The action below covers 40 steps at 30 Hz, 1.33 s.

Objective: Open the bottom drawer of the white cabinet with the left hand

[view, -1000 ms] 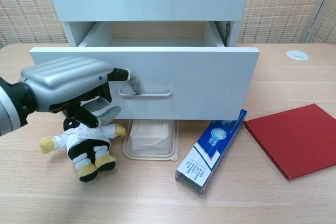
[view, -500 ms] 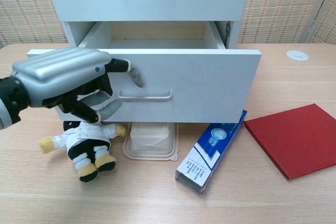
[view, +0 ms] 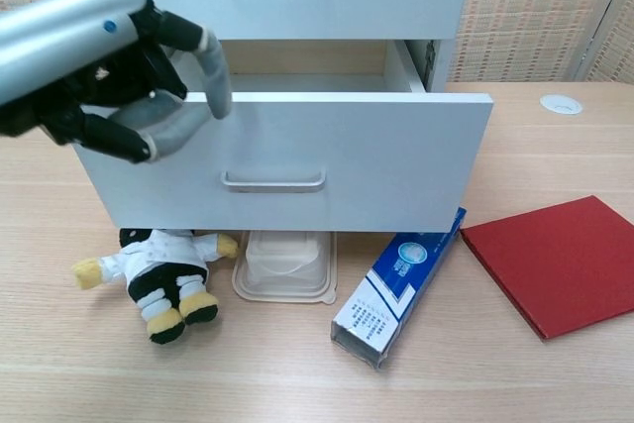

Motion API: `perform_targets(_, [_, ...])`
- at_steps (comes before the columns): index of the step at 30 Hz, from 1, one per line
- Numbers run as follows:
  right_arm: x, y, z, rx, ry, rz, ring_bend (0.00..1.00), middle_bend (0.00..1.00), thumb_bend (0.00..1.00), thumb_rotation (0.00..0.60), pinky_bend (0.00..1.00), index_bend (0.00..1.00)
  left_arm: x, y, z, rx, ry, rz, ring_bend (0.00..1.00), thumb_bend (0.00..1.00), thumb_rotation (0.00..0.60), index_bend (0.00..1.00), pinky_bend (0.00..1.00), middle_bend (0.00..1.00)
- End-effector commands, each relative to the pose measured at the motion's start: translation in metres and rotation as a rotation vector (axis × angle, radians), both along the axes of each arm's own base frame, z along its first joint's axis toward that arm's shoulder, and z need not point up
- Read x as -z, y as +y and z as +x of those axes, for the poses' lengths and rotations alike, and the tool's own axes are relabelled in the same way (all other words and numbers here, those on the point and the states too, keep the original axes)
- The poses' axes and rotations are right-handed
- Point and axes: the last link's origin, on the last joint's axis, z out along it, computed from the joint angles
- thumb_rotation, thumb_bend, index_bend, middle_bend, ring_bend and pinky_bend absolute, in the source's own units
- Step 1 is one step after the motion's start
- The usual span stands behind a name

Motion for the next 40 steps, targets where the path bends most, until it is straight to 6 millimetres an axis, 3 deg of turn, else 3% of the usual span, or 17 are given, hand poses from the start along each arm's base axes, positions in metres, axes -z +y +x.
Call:
perform_targets(1, [0.0,0.0,0.001,-0.003,0.0,-0.001,0.24,0.28,0.31,0.6,0.32,0.16,-0.015,0.003,-0.007,-0.021,-0.025,0.047,0.98,0.5,0.6,0.54,0.99,0.91])
perform_targets(5, [0.0,-0.001,0.003,-0.009,-0.001,-0.003,0.24,0.28,0.31,0.6,0.32,0.16,-0.032,0.012,-0.021,-0.076,-0.034,0.106,0.98,0.5,0.6,0.58,0.99,0.91])
perform_targets(12, [0.0,-0.003,0.005,-0.017,-0.004,-0.001,0.24,0.28,0.31,0.6,0.32,0.16,-0.056,0.025,-0.068,-0.246,-0.007,0.191,0.96,0.5,0.6,0.59,0.98,0.9])
perform_targets(19, [0.003,-0.006,0.005,-0.021,-0.011,0.01,0.24,0.28,0.31,0.6,0.32,0.16,-0.079,0.022,-0.119,-0.435,0.017,0.295,0.91,0.5,0.6,0.57,0.95,0.86])
perform_targets(25, [0.001,-0.007,0.007,-0.03,-0.008,0.008,0.24,0.28,0.31,0.6,0.32,0.16,-0.097,0.007,-0.164,-0.597,0.077,0.35,0.79,0.5,0.6,0.53,0.91,0.78])
perform_targets(28, [0.001,-0.007,0.009,-0.035,-0.011,0.011,0.24,0.28,0.31,0.6,0.32,0.16,-0.099,-0.004,-0.183,-0.665,0.121,0.335,0.68,0.5,0.6,0.46,0.82,0.69])
perform_targets(33, [0.0,-0.008,0.01,-0.042,-0.009,0.014,0.24,0.28,0.31,0.6,0.32,0.16,-0.096,-0.023,-0.205,-0.701,0.156,0.31,0.46,0.49,0.6,0.33,0.58,0.47])
perform_targets(36, [0.0,-0.007,0.011,-0.044,-0.011,0.013,0.24,0.28,0.31,0.6,0.32,0.16,-0.094,-0.031,-0.211,-0.687,0.141,0.323,0.43,0.49,0.6,0.3,0.51,0.44])
perform_targets(40, [0.001,-0.005,0.011,-0.041,-0.013,0.014,0.24,0.28,0.31,0.6,0.32,0.16,-0.09,-0.036,-0.215,-0.679,0.141,0.318,0.43,0.49,0.6,0.3,0.5,0.44])
